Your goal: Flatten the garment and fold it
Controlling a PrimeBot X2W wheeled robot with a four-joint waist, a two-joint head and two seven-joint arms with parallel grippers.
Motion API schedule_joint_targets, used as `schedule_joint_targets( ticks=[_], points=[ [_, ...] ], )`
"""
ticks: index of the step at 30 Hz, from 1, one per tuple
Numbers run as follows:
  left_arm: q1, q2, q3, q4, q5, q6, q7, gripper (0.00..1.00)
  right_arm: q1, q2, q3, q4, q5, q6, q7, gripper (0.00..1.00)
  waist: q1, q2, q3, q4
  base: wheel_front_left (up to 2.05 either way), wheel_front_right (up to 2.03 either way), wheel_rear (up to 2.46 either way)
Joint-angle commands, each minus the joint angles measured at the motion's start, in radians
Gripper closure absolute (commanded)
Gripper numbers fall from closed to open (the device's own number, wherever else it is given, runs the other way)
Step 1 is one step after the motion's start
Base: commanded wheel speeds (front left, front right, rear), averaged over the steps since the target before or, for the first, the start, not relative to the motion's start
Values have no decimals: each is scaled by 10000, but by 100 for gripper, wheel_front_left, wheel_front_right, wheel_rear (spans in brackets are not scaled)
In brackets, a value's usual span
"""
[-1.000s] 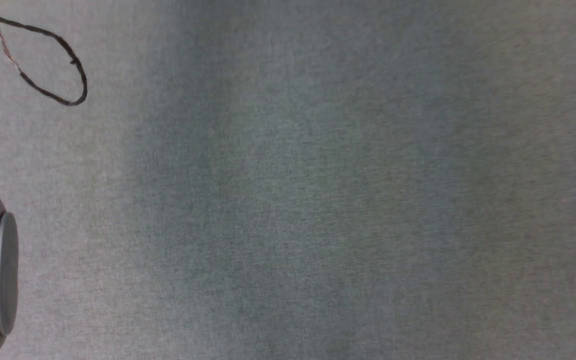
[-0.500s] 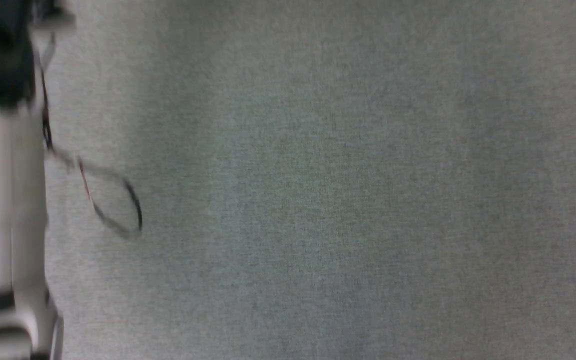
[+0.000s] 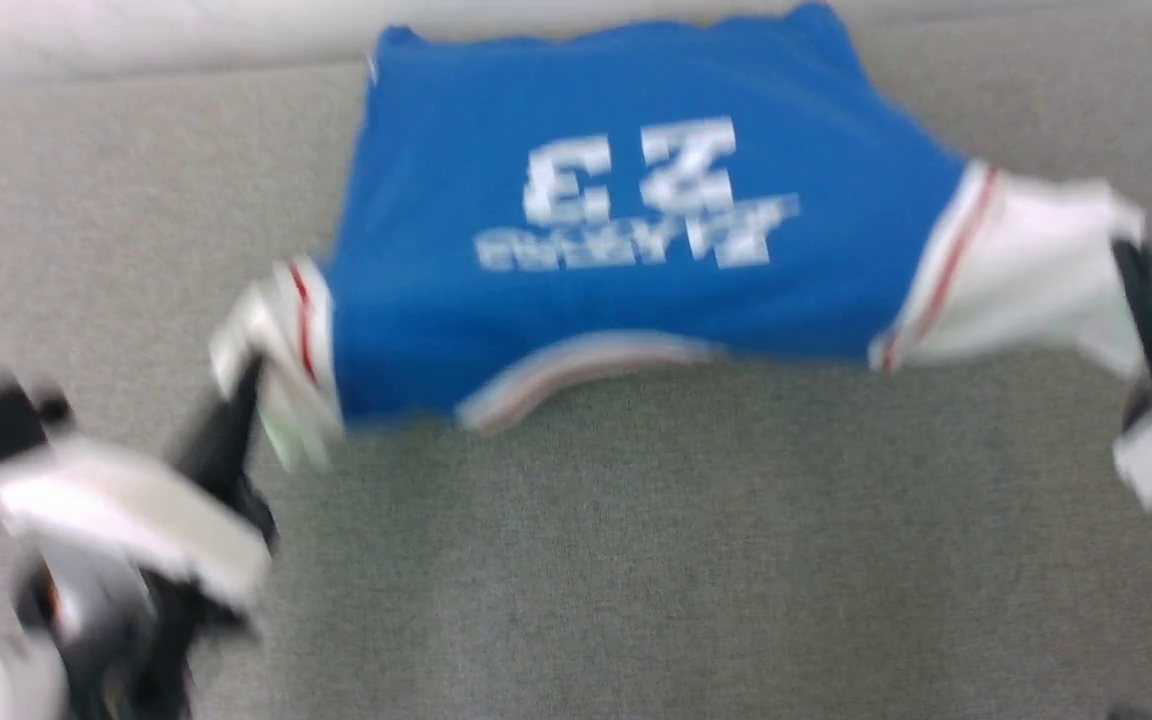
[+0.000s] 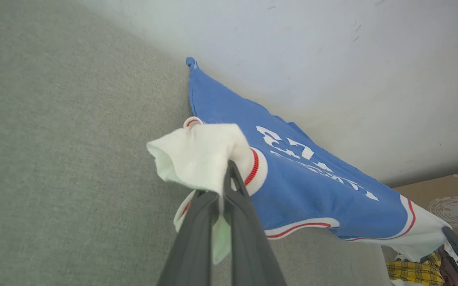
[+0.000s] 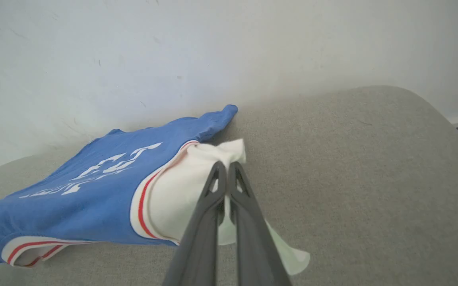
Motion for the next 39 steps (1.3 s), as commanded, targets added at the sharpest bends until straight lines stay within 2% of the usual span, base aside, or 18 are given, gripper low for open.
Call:
schedule_joint_targets(
  ticks=[1,6,8,15,21,26,30,34,35,36,39],
  points=[
    [249,-43,-27,-105,4,21,-58,100,212,32,-100,-133,71,-9,-12,100,5,-1,-731,9,0,0,0],
    [2469,-108,-289,-366,15,-99,-195,100,2411,166,-791,-607,846,-9,-71,100,5,-1,-1403,168,0,0,0],
    [3198,43,-438,-425,-38,-295,-72,100,3276,170,-863,-553,1329,-9,-127,100,5,-1,-1632,226,0,0,0],
    [5110,313,-699,-733,-539,-860,250,100,6039,173,-474,-750,1964,-9,136,100,5,-1,-2172,445,0,0,0],
    [6138,575,-757,-999,-840,-1125,505,100,7453,174,-418,-1084,2201,-9,545,100,5,-1,-2424,545,0,0,0],
    [6522,636,-304,-1256,-1004,-1072,355,100,7773,174,-866,-1411,2185,-9,513,100,5,-1,-2437,510,0,0,0],
    [6246,584,-148,-1242,-913,-1002,173,100,7358,175,-759,-1376,1520,-9,291,100,5,-1,-2383,444,0,0,0],
    [5672,441,-464,-1070,-704,-959,139,100,6795,175,-466,-769,691,-9,-48,100,5,-1,-2360,389,0,0,0],
    [5519,428,-580,-1013,-622,-945,165,100,6661,175,-432,-603,415,-9,-160,91,5,-1,-2354,385,0,0,0],
    [5362,387,-682,-969,-564,-926,176,100,6523,175,-420,-439,222,-9,-266,0,5,-1,-2345,385,0,0,0],
    [5030,333,-922,-925,-404,-888,228,100,6021,175,-261,-394,-134,-9,-280,0,5,-1,-2286,340,0,0,0]
  ],
)
